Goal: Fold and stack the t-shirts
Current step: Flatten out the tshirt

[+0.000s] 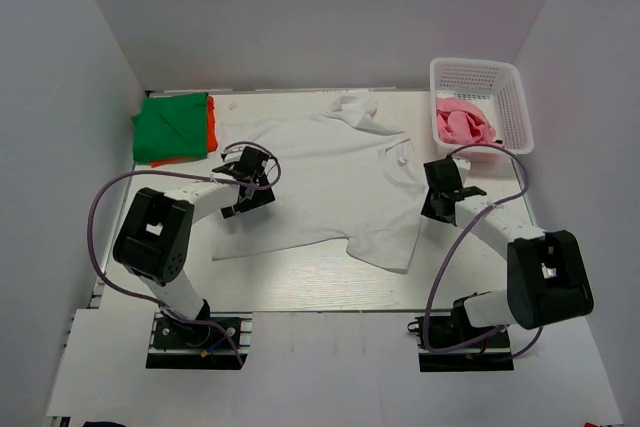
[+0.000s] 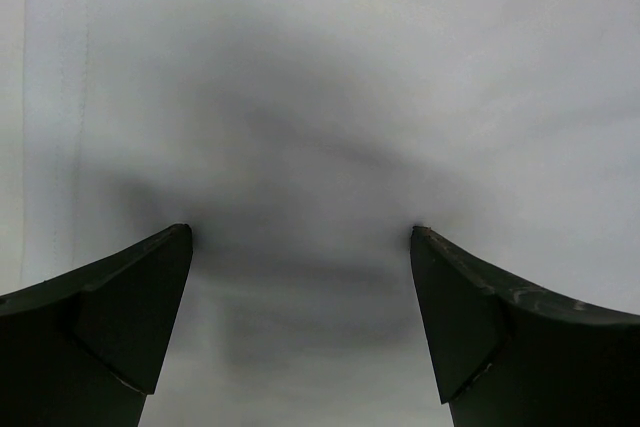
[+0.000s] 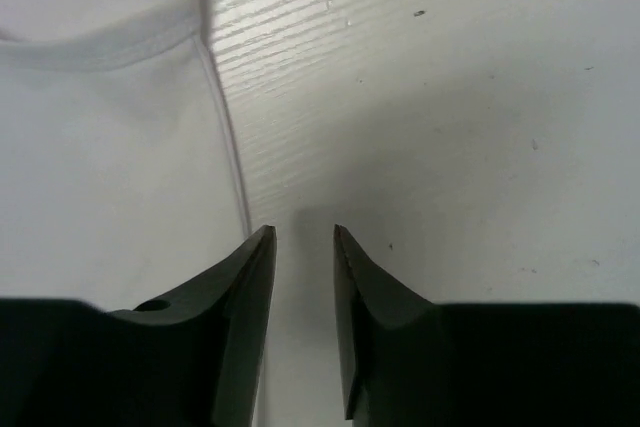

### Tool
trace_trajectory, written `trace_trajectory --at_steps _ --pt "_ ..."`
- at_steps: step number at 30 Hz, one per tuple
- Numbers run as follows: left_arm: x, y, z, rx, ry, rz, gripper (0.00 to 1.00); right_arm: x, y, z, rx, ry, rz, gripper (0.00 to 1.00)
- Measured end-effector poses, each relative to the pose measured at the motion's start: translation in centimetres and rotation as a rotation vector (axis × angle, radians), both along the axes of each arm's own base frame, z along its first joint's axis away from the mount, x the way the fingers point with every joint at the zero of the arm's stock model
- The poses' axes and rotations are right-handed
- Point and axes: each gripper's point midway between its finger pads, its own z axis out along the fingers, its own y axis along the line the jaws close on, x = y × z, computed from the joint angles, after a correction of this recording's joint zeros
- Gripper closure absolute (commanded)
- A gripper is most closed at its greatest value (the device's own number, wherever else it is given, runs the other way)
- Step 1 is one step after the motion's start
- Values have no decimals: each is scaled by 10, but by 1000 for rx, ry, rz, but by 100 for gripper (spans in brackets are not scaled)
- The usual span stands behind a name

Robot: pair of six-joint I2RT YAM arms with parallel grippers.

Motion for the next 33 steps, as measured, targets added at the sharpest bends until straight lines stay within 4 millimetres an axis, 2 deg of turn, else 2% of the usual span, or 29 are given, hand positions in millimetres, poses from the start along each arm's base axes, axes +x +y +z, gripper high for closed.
trace_trajectory --at_steps 3,4,5,9,12,16,18,21,27,29,33 --pt "-9 1 2 -3 22 -12 0 -1 8 12 42 -27 47 37" --pt "-12 2 3 -3 30 -20 0 1 13 20 62 -52 72 26" --pt "-14 2 5 -7 33 -28 0 5 19 29 86 -79 103 10" --pt "-9 -3 26 -29 -10 -65 0 29 52 65 175 -181 251 10" --pt "11 -8 50 -43 -72 -80 0 54 78 84 216 -222 345 10" --pt "47 -14 85 -47 -172 -82 0 97 108 89 227 -222 434 10" --pt "63 -15 93 -38 -205 -79 0 125 123 84 225 -216 465 10" --pt "84 -12 85 -4 -196 -66 0 160 138 72 219 -200 492 10" --pt "124 -1 38 51 -102 -30 0 227 161 46 195 -172 524 10" --pt "134 3 26 61 -79 -24 0 241 167 33 189 -152 534 10" --pt "152 10 14 74 -64 -20 0 265 176 13 191 -139 543 10"
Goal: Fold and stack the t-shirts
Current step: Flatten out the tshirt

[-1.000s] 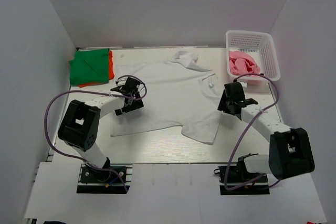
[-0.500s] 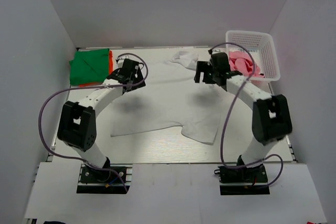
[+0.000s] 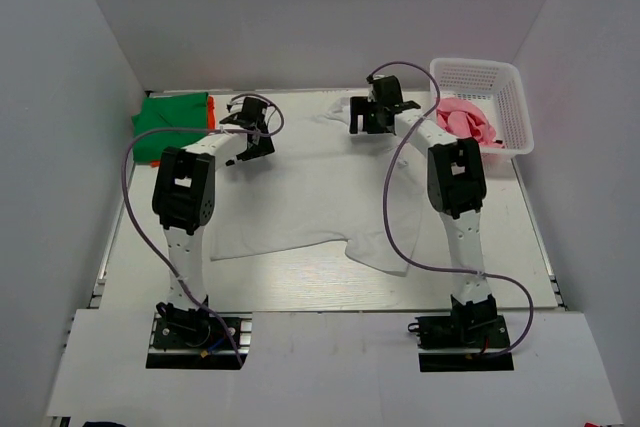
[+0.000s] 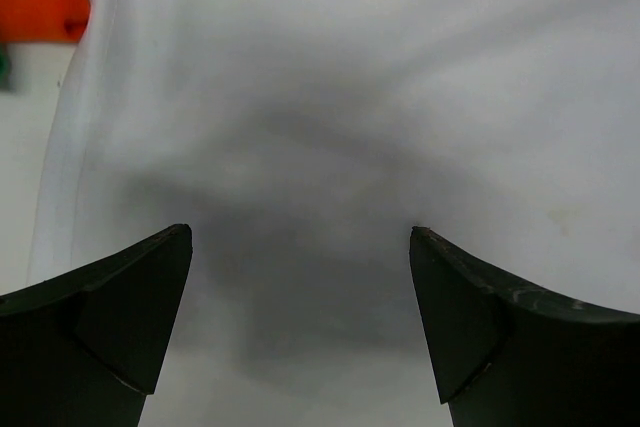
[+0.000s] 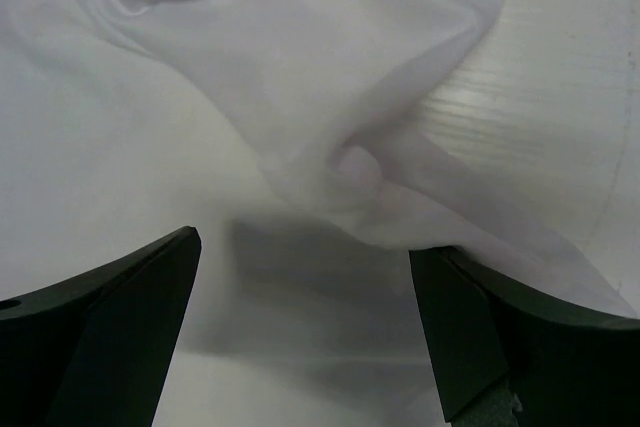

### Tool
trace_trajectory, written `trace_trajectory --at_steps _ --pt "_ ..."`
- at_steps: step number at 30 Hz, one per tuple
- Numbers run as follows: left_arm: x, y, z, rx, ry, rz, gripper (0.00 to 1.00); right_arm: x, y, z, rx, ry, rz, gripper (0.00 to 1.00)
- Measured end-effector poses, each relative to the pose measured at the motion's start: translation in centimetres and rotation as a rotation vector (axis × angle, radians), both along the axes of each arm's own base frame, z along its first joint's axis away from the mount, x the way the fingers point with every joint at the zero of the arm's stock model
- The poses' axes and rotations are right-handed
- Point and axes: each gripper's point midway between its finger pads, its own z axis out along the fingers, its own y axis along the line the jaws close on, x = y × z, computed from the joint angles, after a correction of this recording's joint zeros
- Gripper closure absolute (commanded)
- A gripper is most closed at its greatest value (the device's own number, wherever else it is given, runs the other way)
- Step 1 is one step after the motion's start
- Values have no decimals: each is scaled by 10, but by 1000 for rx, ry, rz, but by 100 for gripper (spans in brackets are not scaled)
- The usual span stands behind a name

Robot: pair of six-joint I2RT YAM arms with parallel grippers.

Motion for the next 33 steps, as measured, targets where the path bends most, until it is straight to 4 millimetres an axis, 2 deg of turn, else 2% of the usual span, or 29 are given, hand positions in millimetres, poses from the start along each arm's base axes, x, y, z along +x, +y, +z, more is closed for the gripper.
trace_trajectory --at_steps 3,11,16,20,22,25,28,31,33 --pt "9 4 -3 9 0 -10 0 11 -1 -16 -11 10 -22 10" --pt "36 -5 -4 17 -23 -95 0 40 -16 -12 97 -18 -213 10" --pt "70 -22 -6 -19 -64 -151 0 74 -26 -8 213 -53 -326 10" --pt "108 -33 -5 -38 -107 -186 0 83 -37 -7 263 -68 -368 10" --pt "117 -36 -3 -39 -122 -191 0 85 -38 -6 265 -84 -342 10" --pt "116 -37 -3 -47 -120 -199 0 82 -36 -4 228 -103 -262 10" --pt "106 -37 2 -58 -107 -211 0 70 -27 0 159 -114 -144 10" --pt "93 -35 20 -62 -105 -217 0 50 -11 23 87 -149 -27 10" --pt "77 -30 46 -55 -123 -201 0 32 2 48 53 -186 48 10"
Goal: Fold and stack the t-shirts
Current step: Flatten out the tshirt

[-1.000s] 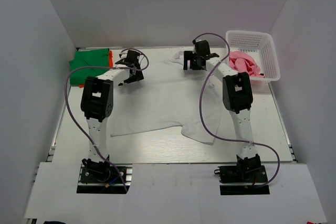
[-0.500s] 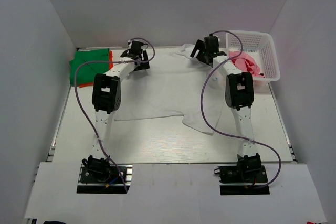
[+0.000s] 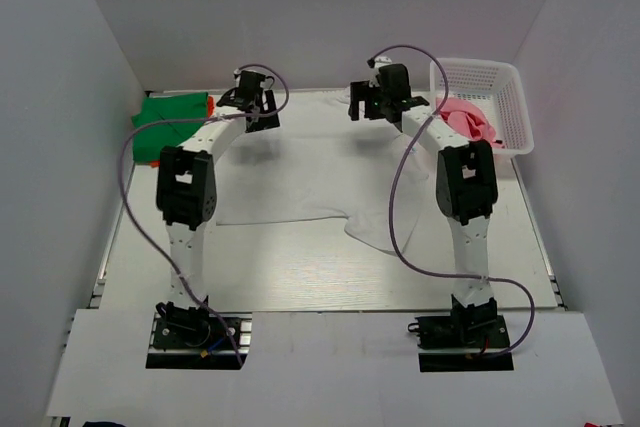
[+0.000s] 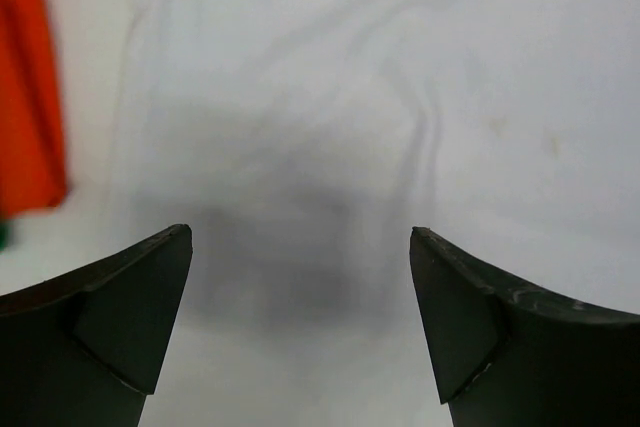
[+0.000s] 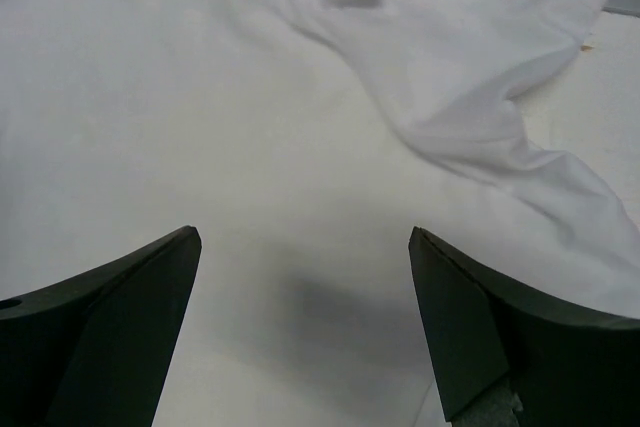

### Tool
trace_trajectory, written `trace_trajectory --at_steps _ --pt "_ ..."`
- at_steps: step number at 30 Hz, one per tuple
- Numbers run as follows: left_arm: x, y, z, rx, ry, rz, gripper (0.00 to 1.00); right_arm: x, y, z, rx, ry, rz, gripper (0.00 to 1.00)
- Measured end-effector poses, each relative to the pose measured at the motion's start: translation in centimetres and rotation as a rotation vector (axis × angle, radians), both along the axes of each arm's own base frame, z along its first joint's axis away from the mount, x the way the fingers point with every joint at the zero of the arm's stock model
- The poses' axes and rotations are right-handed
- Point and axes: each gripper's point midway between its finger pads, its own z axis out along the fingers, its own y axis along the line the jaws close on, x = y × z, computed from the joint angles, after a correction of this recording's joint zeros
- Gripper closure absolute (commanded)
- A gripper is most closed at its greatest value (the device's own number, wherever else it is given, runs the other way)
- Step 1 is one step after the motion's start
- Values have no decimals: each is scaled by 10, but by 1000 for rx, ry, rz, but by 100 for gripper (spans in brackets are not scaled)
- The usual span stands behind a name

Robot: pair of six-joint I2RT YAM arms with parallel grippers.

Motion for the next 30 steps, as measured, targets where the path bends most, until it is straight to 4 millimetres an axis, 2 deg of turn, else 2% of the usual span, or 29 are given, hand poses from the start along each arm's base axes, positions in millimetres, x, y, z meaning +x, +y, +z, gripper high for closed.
trace_trajectory --at_steps 2,3,5,7,8,10,12,14,16,19,22,26,28,29,30 --pt "-24 6 26 -3 -17 29 0 -27 13 30 -25 -40 62 10" --pt "-42 11 40 -12 -31 50 0 -39 18 44 -29 -66 81 10" --pt "-85 21 66 -53 -53 104 0 -76 26 68 -34 -107 119 10" --pt "-125 34 83 -91 -82 176 0 -111 28 81 -29 -135 135 10" --pt "-146 42 85 -101 -82 218 0 -127 25 80 -28 -130 133 10" --pt "-185 55 79 -134 -81 292 0 -153 15 73 -14 -123 111 10" --pt "-225 69 57 -151 -45 363 0 -187 -4 46 -5 -71 72 10" --pt "-256 80 31 -139 3 416 0 -220 -22 20 -3 -5 33 10" --pt "-278 88 8 -122 56 462 0 -243 -37 5 0 41 -15 10" --pt "-293 93 -10 -113 97 502 0 -262 -50 11 39 26 -72 10" --pt "-292 96 -16 -130 92 540 0 -272 -58 32 91 -34 -106 10" --pt "-290 103 -34 -132 115 595 0 -283 -68 42 118 -71 -140 10" --pt "-289 106 -45 -131 139 614 7 -287 -73 43 121 -81 -156 10" --pt "-289 106 -49 -131 150 620 16 -289 -76 42 119 -81 -163 10" --pt "-289 106 -53 -133 160 626 20 -291 -78 39 114 -74 -172 10"
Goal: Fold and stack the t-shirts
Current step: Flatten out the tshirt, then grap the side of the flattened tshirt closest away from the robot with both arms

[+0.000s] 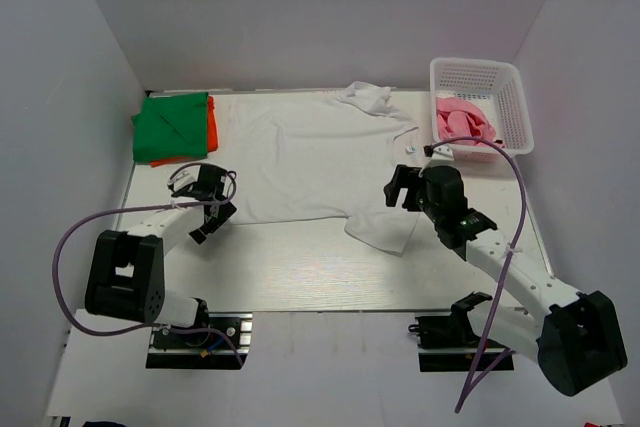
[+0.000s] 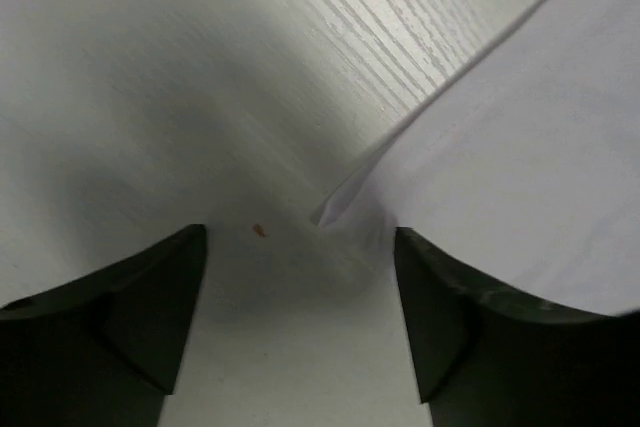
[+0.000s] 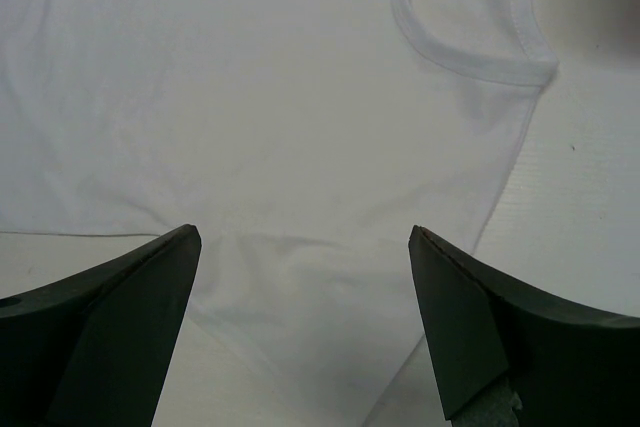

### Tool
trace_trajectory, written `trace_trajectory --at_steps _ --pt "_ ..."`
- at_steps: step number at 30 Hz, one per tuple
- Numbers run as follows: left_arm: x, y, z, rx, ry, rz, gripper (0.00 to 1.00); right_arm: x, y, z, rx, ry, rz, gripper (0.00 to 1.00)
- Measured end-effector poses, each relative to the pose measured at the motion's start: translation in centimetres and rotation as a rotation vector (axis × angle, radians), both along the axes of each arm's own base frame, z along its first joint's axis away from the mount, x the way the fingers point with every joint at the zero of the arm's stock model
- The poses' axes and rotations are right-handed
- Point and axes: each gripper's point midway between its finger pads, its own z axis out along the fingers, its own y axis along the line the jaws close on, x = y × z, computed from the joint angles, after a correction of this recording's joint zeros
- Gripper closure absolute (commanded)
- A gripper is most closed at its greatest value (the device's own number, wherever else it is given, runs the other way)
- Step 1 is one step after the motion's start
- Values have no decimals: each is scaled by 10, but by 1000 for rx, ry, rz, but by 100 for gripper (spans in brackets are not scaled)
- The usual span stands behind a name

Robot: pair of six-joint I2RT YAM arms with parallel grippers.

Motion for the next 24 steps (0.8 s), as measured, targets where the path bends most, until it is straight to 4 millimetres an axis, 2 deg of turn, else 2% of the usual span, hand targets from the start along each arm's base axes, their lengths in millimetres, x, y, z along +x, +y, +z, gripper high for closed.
trace_trajectory --at_steps 2,3,6,7,9,10,11,18,20,21,24 --pt "0 0 -7 -5 20 2 29 -3 -4 -7 -8 20 -15 10" --pt "1 0 -8 -6 21 3 37 -5 -6 -11 -15 35 -22 10" --pt "7 -2 -7 -18 -5 2 47 -12 -11 -23 -36 76 -37 10" --pt "8 -2 -7 -22 -12 1 62 -15 -13 -27 -45 95 -39 10" --pt "10 -3 -8 -30 -23 2 76 -20 -15 -33 -57 124 -41 10" --pt "11 -4 -8 -34 -27 2 95 -23 -16 -36 -63 141 -39 10" --pt "13 -5 -8 -39 -31 2 100 -27 -17 -39 -66 160 -37 10" --pt "16 -8 -8 -50 -39 -20 100 -75 -9 -76 -78 402 31 10" --pt "15 -9 -8 -58 -42 -27 100 -89 -5 -85 -79 469 62 13" --pt "15 -9 -8 -60 -41 -29 100 -94 -2 -87 -75 489 71 13" --pt "11 -12 -8 -73 -41 -40 100 -103 2 -98 -70 536 85 21"
